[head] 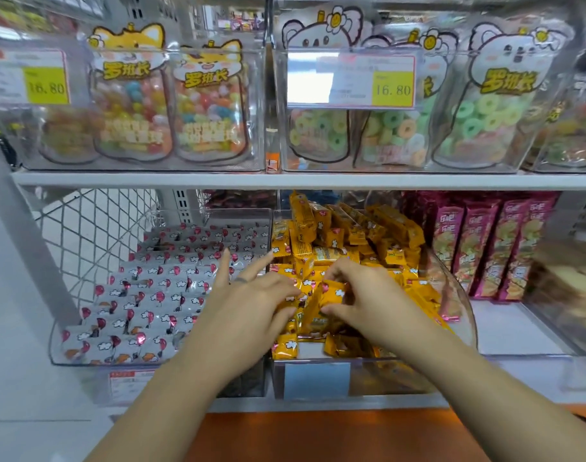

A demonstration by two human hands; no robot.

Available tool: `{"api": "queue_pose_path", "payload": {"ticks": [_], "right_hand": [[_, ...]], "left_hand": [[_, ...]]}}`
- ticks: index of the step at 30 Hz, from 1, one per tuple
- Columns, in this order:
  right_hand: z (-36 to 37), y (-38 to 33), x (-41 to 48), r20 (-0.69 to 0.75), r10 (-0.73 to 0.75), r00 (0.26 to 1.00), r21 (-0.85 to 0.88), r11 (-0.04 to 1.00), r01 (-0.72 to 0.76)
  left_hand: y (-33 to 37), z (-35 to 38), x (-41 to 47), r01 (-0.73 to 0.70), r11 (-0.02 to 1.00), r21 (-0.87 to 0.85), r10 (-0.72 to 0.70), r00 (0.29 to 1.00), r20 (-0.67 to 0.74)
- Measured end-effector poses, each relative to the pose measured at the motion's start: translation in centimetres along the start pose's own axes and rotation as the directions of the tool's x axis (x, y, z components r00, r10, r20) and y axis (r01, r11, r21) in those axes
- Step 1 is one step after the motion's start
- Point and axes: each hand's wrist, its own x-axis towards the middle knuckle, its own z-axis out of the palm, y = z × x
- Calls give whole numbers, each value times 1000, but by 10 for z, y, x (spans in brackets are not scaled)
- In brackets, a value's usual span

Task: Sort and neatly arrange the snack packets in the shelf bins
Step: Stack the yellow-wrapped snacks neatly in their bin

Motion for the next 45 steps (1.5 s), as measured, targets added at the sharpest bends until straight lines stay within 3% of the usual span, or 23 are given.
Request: {"api": "queue_pose_path", "payload": {"ticks": [5, 11, 16, 19, 21, 24, 27, 29, 32, 36, 40, 45], "right_hand": [[33, -3, 14, 86, -35, 996, -111, 993, 45], [32, 1, 14, 21, -147, 989, -230, 962, 148], [-5, 21, -1, -59, -120, 991, -168, 980, 109], [-28, 41, -12, -125, -112, 986, -240, 968, 79], [-34, 50, -19, -55, -107, 993, -334, 939, 82], [-28, 52, -25, 89, -94, 992, -518, 846, 126], [-19, 50, -23, 119, -75, 990, -575, 808, 130], [-23, 49, -19, 93, -71, 993, -489, 865, 107], [-39, 44, -16, 13, -119, 993, -203, 972, 119], [-43, 22, -15, -231, -132, 964, 144, 975, 168], [-7, 9, -9, -28, 14, 1000, 289, 957, -5], [28, 3, -1, 100, 16, 995, 174, 984, -33]], "left_hand": [[-6, 12, 0, -55, 997, 46, 57, 997, -55], [-2, 20, 3, -88, 993, 77, 86, 996, 32], [1, 28, 3, -86, 991, 105, 81, 995, 55], [3, 26, 3, -74, 994, 75, 68, 995, 75], [4, 24, 4, -82, 992, 99, 73, 992, 99], [2, 29, 4, -88, 985, 148, 88, 996, 10], [-1, 34, 3, -87, 992, 92, 91, 995, -48], [-2, 34, 3, -85, 993, 83, 91, 993, -78], [-5, 32, 4, -80, 995, 62, 85, 993, -86], [-8, 28, 7, -35, 999, 0, 35, 993, -109], [-7, 23, 5, -28, 999, 28, 31, 990, -135], [-5, 30, 4, -131, 989, 74, 141, 979, -144]]}}
